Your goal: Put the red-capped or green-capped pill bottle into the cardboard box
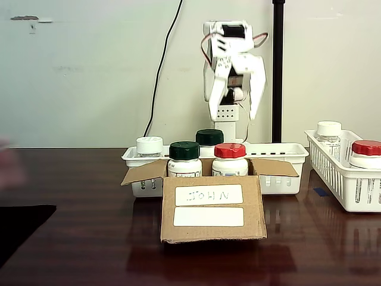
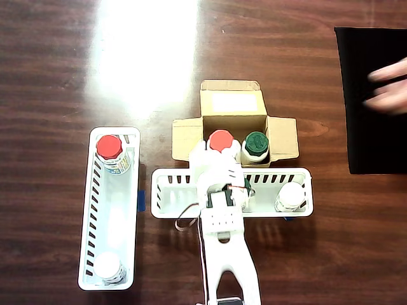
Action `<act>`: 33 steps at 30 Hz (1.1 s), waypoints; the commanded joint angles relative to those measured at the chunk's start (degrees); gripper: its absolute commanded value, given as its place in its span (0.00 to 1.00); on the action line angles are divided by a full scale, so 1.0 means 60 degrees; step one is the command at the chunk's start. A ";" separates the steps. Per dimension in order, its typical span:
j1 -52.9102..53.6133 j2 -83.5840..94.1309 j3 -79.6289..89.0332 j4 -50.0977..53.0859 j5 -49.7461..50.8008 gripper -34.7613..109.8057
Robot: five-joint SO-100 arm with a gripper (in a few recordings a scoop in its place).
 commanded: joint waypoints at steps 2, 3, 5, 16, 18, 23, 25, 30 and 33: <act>0.0132 0.2739 0.0088 0.2036 0.0410 0.47; 0.0161 0.3120 0.0366 0.2212 0.0513 0.42; 0.0161 0.4028 0.1143 0.2490 0.0762 0.29; -0.0059 0.9946 0.5171 0.4746 0.1216 0.25; -0.0249 1.0474 0.5435 0.5098 0.1099 0.24; -0.0967 1.1836 0.5977 0.5815 0.0747 0.24; -0.1172 1.1953 0.6108 0.5903 0.0571 0.24; -0.1494 1.2466 0.6636 0.6108 0.0352 0.24; -0.1758 1.3169 0.7178 0.6094 0.0234 0.24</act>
